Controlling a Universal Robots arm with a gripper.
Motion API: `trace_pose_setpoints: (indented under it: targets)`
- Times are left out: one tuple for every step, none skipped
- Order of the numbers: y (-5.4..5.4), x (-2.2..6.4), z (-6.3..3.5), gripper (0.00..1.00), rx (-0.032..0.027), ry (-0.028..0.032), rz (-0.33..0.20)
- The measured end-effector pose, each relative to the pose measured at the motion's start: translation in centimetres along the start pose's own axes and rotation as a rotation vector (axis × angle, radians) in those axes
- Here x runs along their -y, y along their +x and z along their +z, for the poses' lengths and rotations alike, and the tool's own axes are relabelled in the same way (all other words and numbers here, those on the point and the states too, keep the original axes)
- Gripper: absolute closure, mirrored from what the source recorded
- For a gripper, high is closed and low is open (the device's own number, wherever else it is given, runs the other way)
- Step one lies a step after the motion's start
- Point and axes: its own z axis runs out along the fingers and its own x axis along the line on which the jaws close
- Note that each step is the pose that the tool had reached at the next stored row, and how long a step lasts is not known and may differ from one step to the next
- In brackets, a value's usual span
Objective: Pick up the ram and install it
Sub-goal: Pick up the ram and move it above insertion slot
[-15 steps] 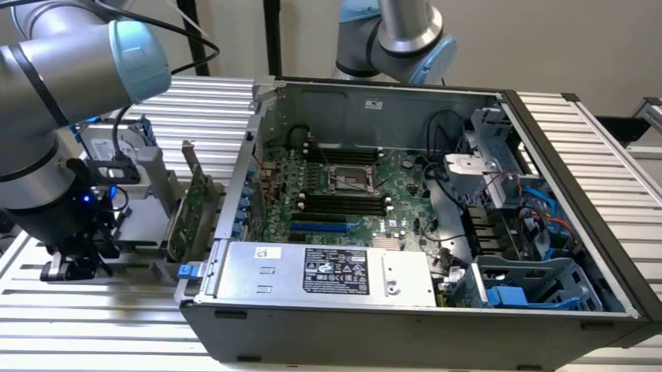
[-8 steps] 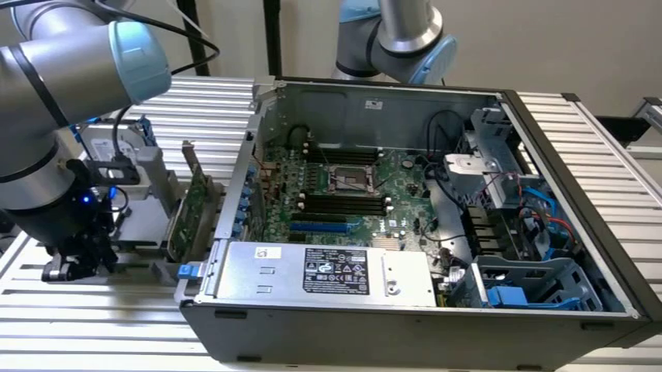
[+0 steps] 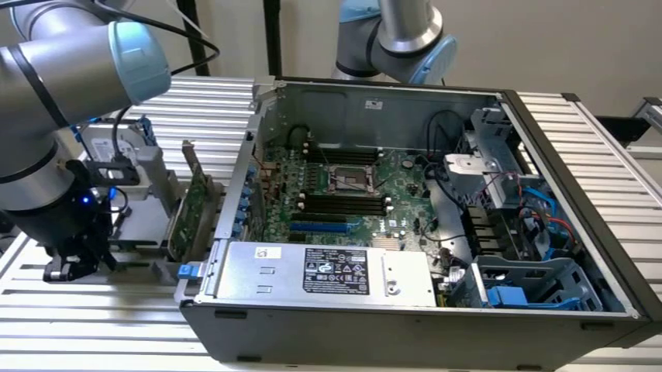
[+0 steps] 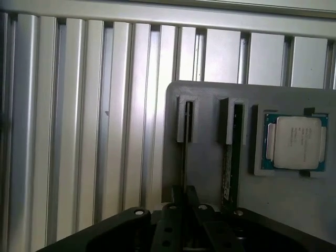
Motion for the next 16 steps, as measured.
trace_pose_setpoints:
  targets:
    - [0.0, 0.0, 0.0, 1.0, 0.0, 0.0, 0.0]
    - [0.01, 0.0, 0.0, 1.0, -0.0001, -0.0001, 0.0]
    - [0.01, 0.0, 0.0, 1.0, -0.0001, 0.0001, 0.0]
    - [0.01, 0.0, 0.0, 1.0, -0.0001, 0.0001, 0.0]
    - [0.01, 0.0, 0.0, 1.0, -0.0001, 0.0, 0.0]
    - [0.01, 0.0, 0.0, 1.0, -0.0001, 0.0, 0.001]
    - [0.01, 0.0, 0.0, 1.0, -0.0004, -0.0002, 0.002]
    - [0.02, 0.0, 0.0, 1.0, -0.0013, -0.0004, 0.003]
    - [0.02, 0.0, 0.0, 1.0, -0.0023, -0.0009, 0.006]
    - [0.02, 0.01, 0.0, 1.0, -0.0035, -0.0013, 0.011]
    - [0.02, 0.01, 0.0, 1.0, -0.0051, -0.0017, 0.015]
    - [0.02, 0.01, 0.0, 1.0, -0.0068, -0.0023, 0.019]
    - [0.02, 0.02, 0.0, 1.0, -0.0087, -0.0029, 0.024]
    - [0.02, 0.02, 0.0, 1.0, -0.0097, -0.0033, 0.028]
    - [0.02, 0.02, 0.0, 1.0, -0.0099, -0.0034, 0.029]
    - [0.02, 0.02, 0.0, 1.0, -0.01, -0.0034, 0.029]
